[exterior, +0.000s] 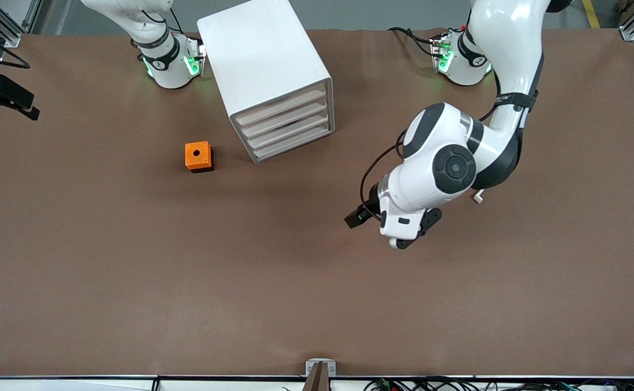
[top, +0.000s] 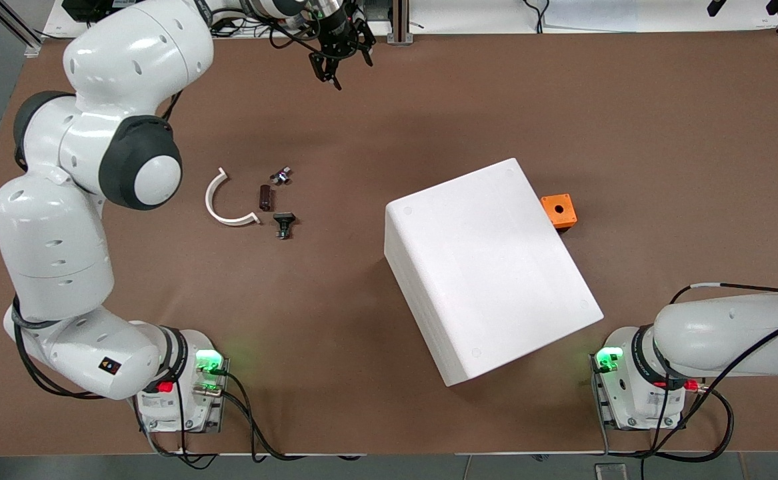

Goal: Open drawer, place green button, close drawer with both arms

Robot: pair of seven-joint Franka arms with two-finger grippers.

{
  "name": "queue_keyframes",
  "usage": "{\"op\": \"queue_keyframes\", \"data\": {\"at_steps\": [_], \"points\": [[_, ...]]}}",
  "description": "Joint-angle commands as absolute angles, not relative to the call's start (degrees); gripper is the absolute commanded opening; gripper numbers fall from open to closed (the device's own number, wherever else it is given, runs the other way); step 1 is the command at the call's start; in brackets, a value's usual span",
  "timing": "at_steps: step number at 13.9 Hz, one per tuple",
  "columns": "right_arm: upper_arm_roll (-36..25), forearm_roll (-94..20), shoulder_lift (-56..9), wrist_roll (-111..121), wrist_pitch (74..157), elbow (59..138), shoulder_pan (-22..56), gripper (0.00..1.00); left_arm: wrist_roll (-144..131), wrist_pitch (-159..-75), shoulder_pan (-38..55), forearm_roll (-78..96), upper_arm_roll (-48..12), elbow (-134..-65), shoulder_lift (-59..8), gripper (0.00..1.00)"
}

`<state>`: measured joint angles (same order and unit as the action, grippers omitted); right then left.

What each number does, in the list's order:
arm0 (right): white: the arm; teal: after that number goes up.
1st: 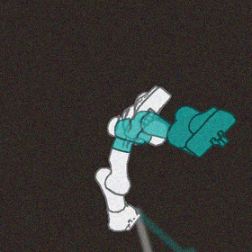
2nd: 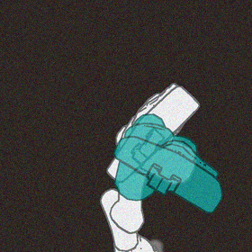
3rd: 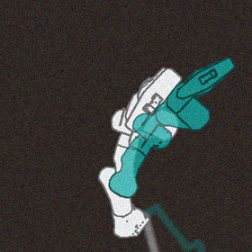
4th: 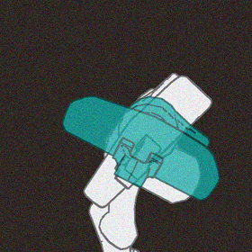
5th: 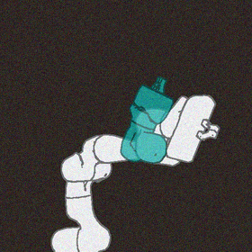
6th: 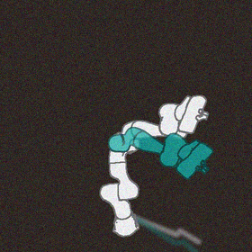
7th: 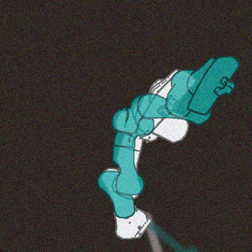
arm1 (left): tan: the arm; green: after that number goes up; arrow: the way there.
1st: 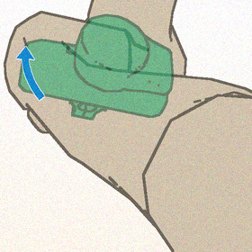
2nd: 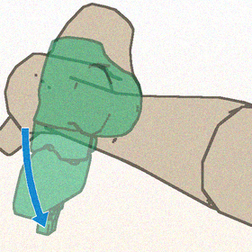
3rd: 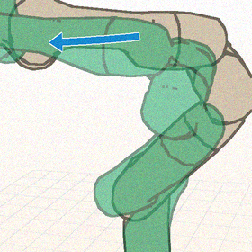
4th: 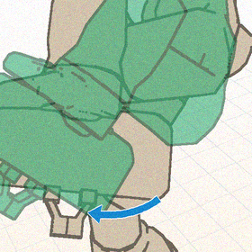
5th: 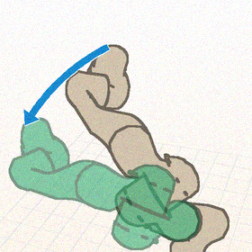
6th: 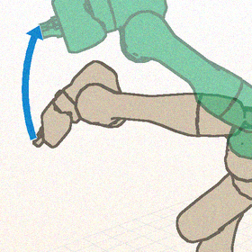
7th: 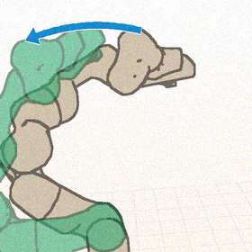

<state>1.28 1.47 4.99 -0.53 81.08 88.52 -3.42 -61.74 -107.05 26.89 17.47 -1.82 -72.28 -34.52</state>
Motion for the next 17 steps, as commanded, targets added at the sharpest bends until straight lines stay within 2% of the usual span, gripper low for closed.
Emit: {"op": "queue_keyframes", "data": {"at_steps": [1, 6, 13, 17], "points": [[1.4, 1.7, 6.3, -0.9, 82.5, 89.6, -3.3, 1.00, -61.4, -106.5, 24.4, 16.9, -2.7, -73.7, -32.9, 1.00], [1.1, 0.8, 6.4, -1.0, 82.1, 89.6, -3.1, 1.00, -53.2, -106.0, 20.9, 17.4, -2.7, -73.7, -30.9, 1.00], [1.1, 0.3, 7.0, -0.9, 78.5, 90.3, -2.8, 1.00, -28.2, -85.9, 13.8, 15.8, -2.2, -74.4, -23.2, 1.00], [1.0, -1.1, 7.8, -1.3, 78.3, 90.4, -3.1, 1.00, -20.0, -82.5, 11.5, 10.3, -2.2, -80.7, -16.8, 1.00]]}}
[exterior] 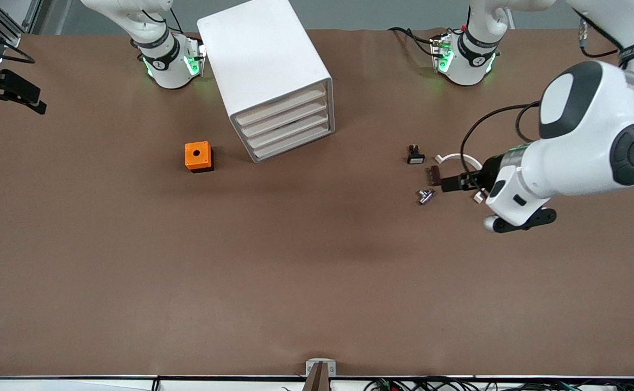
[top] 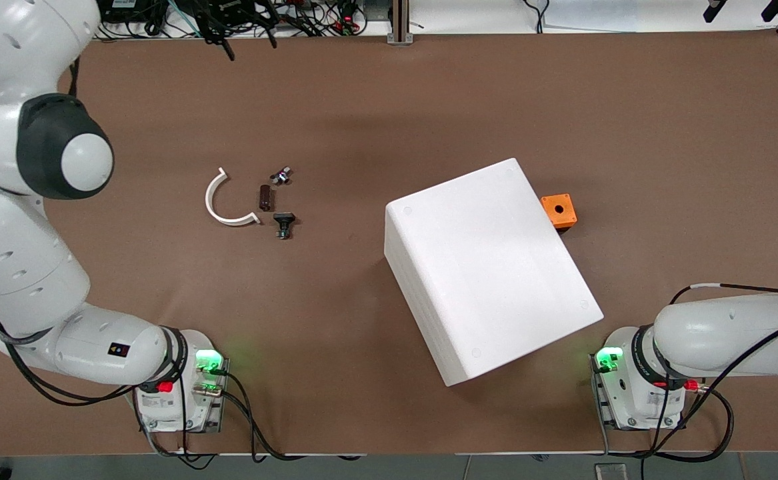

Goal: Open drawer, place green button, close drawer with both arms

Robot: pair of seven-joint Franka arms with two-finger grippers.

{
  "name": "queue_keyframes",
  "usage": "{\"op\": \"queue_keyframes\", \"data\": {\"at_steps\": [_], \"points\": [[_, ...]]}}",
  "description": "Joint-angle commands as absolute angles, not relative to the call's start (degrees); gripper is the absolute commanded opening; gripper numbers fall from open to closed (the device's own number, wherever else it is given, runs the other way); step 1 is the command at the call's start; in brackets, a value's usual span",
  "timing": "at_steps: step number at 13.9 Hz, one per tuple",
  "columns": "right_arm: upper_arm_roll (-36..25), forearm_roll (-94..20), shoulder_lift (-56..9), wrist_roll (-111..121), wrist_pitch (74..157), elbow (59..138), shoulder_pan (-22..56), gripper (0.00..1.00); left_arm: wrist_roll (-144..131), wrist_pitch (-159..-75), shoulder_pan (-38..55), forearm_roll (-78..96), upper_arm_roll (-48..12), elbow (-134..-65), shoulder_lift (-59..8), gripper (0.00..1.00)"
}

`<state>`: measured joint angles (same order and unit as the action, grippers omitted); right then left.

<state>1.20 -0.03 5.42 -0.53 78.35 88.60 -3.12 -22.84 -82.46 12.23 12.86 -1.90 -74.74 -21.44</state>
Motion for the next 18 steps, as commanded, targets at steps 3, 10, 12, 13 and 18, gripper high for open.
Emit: {"op": "queue_keyframes", "data": {"at_steps": [3, 10, 12, 13, 18], "points": [[1.0, -1.1, 9.7, -1.2, 78.6, 92.1, -3.2, 1.00, -14.5, -82.9, 10.6, 5.8, -2.2, -85.2, -13.6, 1.00], [0.9, -1.1, 10.0, -1.5, 80.5, 92.2, -4.6, 1.00, -7.2, -90.2, 6.2, 2.5, -2.4, -97.8, -5.6, 1.00], [1.0, -1.1, 10.2, -1.5, 81.3, 91.8, -4.5, 1.00, -4.5, -91.8, 4.0, 2.5, -2.5, -100.7, -3.4, 1.00], [0.9, -1.1, 10.5, -1.5, 81.3, 91.8, -4.5, 1.00, -3.0, -92.5, 3.3, 2.5, -2.4, -101.7, -2.6, 1.00], [1.2, -1.1, 10.5, -1.3, 82.9, 92.3, -4.0, 1.00, -2.2, -92.5, 1.6, -0.7, -2.3, -102.2, -1.1, 1.00]]}}
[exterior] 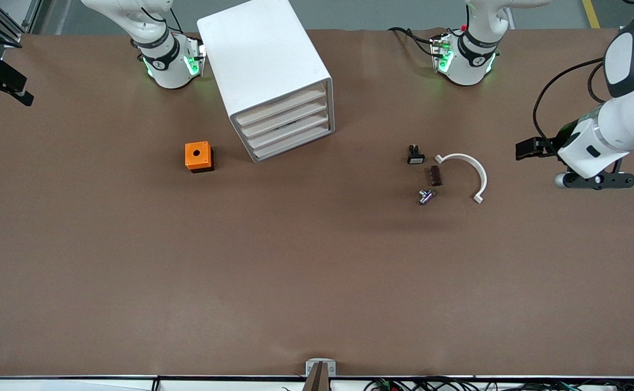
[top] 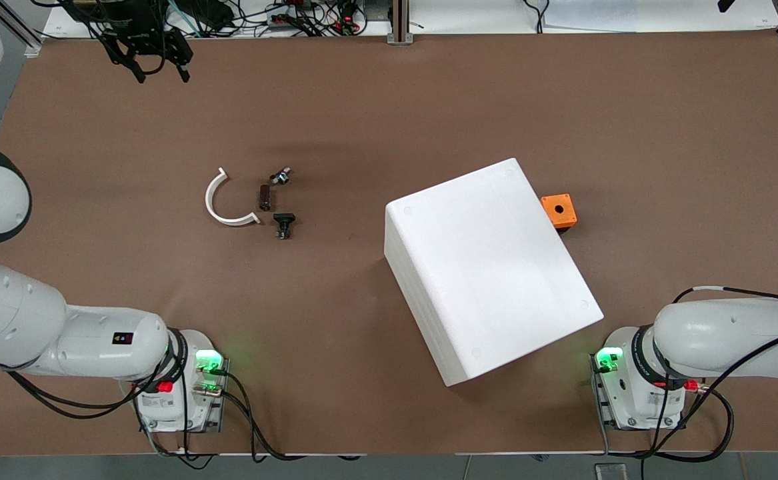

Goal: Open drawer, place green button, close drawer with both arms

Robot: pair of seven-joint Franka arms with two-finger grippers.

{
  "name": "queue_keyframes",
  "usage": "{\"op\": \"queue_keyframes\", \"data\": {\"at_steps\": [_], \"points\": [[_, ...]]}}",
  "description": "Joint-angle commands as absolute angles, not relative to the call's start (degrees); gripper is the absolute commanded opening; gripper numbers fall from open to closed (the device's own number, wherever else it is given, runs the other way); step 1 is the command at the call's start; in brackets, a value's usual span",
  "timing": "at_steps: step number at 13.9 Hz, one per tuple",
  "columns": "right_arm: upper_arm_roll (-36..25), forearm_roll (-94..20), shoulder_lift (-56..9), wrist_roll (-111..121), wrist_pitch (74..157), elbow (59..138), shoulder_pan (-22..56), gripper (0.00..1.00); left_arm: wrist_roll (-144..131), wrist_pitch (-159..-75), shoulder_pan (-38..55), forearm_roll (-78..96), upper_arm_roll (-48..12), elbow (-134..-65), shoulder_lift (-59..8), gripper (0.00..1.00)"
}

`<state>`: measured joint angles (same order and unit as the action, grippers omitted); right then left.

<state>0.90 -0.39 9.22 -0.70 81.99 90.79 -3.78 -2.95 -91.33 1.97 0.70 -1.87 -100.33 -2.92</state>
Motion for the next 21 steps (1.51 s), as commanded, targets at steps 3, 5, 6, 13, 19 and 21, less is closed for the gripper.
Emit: {"op": "queue_keyframes", "data": {"at_steps": [3, 5, 6, 13, 19, 21], "points": [[1.2, -1.1, 10.2, -0.9, 82.9, 92.0, -4.1, 1.00, -2.6, -92.3, 1.5, -0.8, -2.3, -101.4, -1.0, 1.00], [1.4, -0.7, 10.3, -1.0, 82.4, 91.7, -4.1, 1.00, -3.4, -91.8, 1.6, -0.7, -2.4, -99.8, -1.1, 1.00], [1.1, -1.1, 10.3, -1.1, 82.5, 91.7, -4.3, 1.00, -3.4, -91.3, 1.5, -0.5, -2.3, -99.1, -1.0, 1.00], [1.1, -1.0, 10.3, -1.1, 82.4, 91.8, -4.4, 1.00, -3.3, -89.5, -0.2, 0.0, -2.6, -95.8, -1.1, 1.00], [1.0, -1.0, 10.3, -1.1, 82.4, 91.9, -4.7, 1.00, -3.4, -89.7, -0.9, 0.0, -4.1, -92.4, -2.5, 1.00], [0.9, -1.0, 10.3, -1.1, 82.3, 92.0, -4.7, 1.00, -3.4, -89.7, -0.6, 0.0, -4.1, -90.9, -2.7, 1.00]]}}
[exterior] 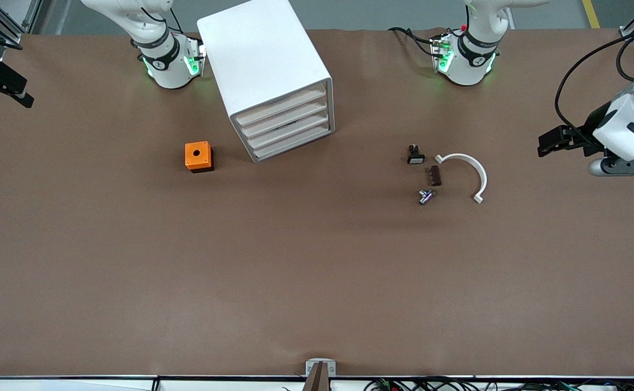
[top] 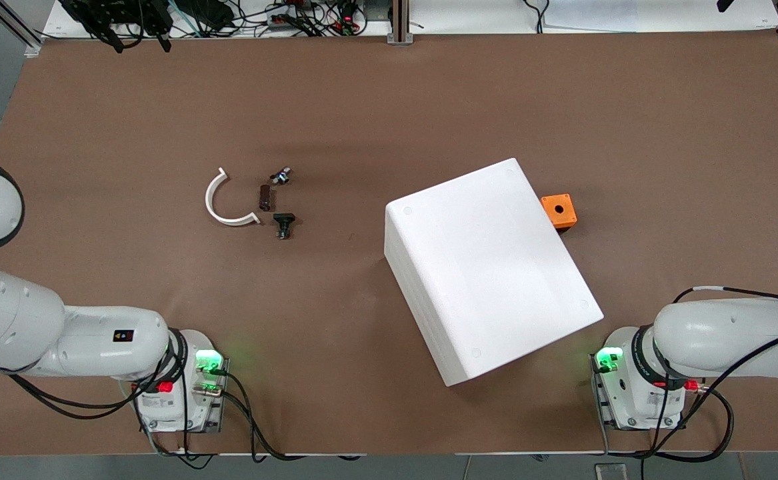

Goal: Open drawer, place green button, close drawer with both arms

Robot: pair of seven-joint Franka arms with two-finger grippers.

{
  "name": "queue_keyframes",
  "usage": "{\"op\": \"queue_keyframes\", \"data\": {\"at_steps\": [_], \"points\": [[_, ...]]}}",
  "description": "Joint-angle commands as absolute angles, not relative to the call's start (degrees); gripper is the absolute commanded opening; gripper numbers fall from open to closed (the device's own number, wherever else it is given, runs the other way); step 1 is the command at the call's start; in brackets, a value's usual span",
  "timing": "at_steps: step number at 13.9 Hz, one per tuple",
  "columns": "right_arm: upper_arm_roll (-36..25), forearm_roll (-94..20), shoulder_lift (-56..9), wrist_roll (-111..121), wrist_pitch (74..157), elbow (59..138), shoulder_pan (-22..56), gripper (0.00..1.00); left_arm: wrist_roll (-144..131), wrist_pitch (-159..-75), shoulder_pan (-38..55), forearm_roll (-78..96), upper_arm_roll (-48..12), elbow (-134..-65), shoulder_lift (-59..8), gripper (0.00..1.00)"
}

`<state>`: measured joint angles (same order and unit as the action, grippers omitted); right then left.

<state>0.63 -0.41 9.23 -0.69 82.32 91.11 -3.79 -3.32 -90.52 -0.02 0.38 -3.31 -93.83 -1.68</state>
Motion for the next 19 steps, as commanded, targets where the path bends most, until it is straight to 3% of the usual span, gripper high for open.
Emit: {"op": "queue_keyframes", "data": {"at_steps": [1, 9, 19], "points": [[1.0, -1.0, 10.3, -1.1, 82.3, 92.0, -4.7, 1.00, -3.4, -89.8, -0.5, -0.1, -4.2, -90.3, -3.0, 1.00], [0.9, -1.0, 10.4, -1.3, 81.0, 92.2, -4.7, 1.00, -2.5, -90.1, -0.9, -0.1, -4.0, -85.8, -3.0, 1.00], [0.9, -0.9, 10.4, -1.3, 81.0, 92.2, -4.7, 1.00, -2.1, -89.3, -1.1, -0.4, -3.9, -85.9, -3.0, 1.00]]}}
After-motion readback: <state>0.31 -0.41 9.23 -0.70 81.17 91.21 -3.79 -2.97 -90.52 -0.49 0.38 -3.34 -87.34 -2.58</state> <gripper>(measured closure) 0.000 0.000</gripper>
